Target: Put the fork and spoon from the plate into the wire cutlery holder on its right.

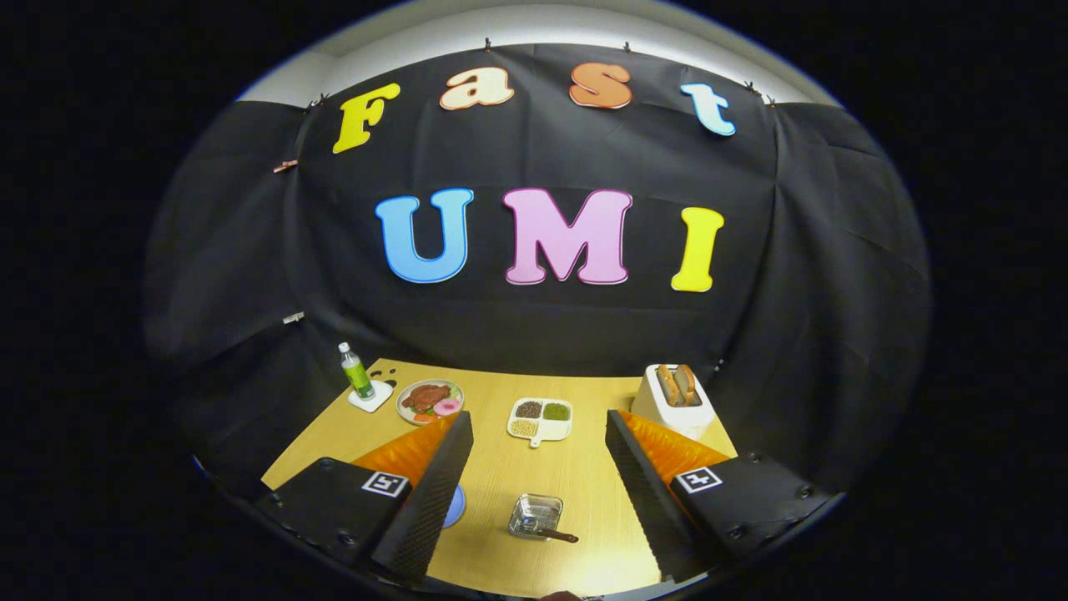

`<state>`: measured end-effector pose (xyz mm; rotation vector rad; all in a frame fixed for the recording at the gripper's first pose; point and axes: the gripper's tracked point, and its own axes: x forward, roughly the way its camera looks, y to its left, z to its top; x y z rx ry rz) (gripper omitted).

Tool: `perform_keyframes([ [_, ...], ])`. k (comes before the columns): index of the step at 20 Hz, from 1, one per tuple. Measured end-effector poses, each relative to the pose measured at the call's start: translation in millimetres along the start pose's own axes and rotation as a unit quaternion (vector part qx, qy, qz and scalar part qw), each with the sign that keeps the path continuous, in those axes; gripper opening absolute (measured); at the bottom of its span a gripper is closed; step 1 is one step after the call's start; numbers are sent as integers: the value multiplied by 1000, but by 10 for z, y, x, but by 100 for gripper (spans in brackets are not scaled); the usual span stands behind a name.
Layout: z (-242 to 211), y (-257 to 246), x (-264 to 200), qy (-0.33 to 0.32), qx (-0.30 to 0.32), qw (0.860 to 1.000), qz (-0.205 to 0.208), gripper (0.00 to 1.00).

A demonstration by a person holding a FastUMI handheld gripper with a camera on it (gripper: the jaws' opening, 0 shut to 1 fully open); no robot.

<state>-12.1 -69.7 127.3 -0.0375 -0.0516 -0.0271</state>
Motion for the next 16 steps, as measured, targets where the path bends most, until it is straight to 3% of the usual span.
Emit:
perform_keyframes([
  [8,327,-273,-176,-82,35,995,-49,99],
  [16,209,-309,-106,-62,39,996,-52,99],
])
